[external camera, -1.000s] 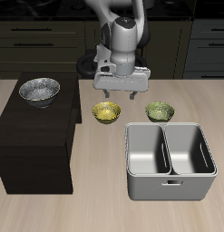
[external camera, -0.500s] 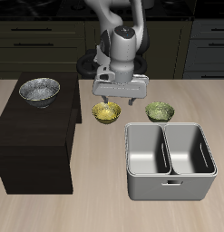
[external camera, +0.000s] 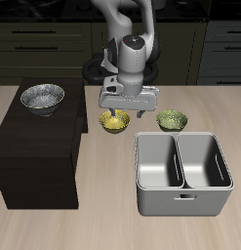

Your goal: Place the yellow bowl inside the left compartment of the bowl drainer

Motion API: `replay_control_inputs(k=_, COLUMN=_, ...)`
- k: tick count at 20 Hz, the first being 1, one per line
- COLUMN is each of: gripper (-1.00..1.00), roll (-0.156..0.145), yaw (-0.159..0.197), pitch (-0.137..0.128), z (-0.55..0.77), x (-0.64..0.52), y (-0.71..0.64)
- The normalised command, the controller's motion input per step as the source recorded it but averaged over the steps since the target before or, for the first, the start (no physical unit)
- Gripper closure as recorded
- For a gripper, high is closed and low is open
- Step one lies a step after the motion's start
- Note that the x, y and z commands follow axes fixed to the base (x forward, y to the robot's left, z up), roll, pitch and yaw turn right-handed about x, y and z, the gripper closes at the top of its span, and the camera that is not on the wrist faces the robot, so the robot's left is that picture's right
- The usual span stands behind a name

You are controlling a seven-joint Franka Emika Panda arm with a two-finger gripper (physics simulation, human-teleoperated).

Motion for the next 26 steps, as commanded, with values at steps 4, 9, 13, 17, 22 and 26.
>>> replay_control_inputs(k=4, gripper=-1.0, roll=0.022, yaw=0.005, pitch=0.039, z=-0.15, x=0.01, y=0.09)
replay_control_inputs(k=9, gripper=-1.0, roll=0.016, yaw=0.013, pitch=0.033, z=-0.15, x=-0.03, y=0.08)
replay_control_inputs(k=13, gripper=1.0, roll=0.075, yaw=0.009, pitch=0.021, z=-0.18, x=-0.02, y=0.15)
replay_control_inputs(k=17, gripper=1.0, roll=0.029, yaw=-0.011, pitch=0.009, z=-0.06, x=0.0, y=0.03)
replay_control_inputs(k=22, gripper=1.0, roll=0.008, yaw=-0.01, pitch=0.004, z=0.04, x=-0.01, y=0.01)
replay_control_inputs(k=26, gripper=1.0, roll=0.007, yaw=0.0, pitch=-0.003, z=0.03, x=0.0, y=0.03)
